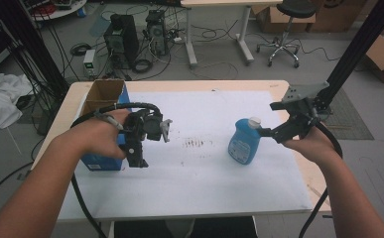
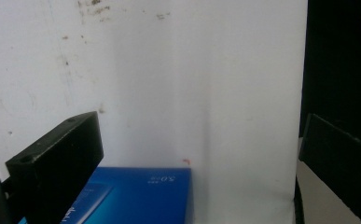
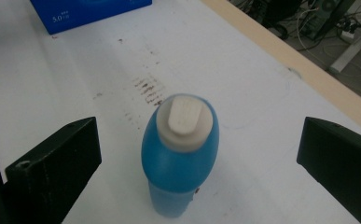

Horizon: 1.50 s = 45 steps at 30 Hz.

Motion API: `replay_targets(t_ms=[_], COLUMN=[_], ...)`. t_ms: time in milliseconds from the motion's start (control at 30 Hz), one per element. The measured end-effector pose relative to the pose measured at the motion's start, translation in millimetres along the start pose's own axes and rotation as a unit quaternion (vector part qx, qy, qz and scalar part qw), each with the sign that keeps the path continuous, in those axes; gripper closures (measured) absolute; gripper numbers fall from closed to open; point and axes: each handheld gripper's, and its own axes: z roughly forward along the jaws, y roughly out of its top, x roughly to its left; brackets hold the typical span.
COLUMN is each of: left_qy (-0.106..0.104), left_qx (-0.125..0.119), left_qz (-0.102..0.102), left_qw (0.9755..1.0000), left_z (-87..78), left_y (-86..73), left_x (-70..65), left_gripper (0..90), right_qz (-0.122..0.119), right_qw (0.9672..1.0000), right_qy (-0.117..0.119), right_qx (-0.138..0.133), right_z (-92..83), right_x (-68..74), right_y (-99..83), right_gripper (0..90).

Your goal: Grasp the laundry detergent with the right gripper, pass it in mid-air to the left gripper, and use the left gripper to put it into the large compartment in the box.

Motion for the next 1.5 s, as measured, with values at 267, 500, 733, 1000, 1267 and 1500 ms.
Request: replay_targets(t_ms=[267,500,733,1000,1267,1500], left_qy=[0.001,-0.001,-0.002,0.001,0.0,0.003], left_qx=[0.002,0.003,0.005,0.006,0.008,0.008], left_qz=[-0.001,-0.004,-0.001,0.0,-0.001,-0.001], left_qw=[1.0,1.0,1.0,1.0,1.0,1.0], left_z=[-0.9,1.2,3.5,-0.2,-0.5,-3.0], left_y=[-3.4,-5.1,-2.8,-2.2,-2.0,-2.2], left_x=[-1.6,-2.5,-3.5,-4.2,-5.8,-7.5], left_gripper=[0.1,0.1,0.1,0.1,0.1,0.1], right_qz=[0.017,0.023,0.034,0.048,0.056,0.067], right_qw=[0.9998,0.9997,0.9994,0.9987,0.9983,0.9976], right_qy=[-0.003,-0.005,-0.001,-0.002,0.0,0.005], right_qx=[-0.004,-0.007,-0.007,-0.013,-0.015,-0.018], right_z=[3.6,4.8,16.6,28.8,41.6,55.1], right_x=[0.8,3.5,7.3,9.4,12.1,13.1], right_y=[-20.4,-33.0,-53.1,-73.6,-87.3,-97.2], right_gripper=[0.0,0.0,0.0,0.0,0.0,0.0])
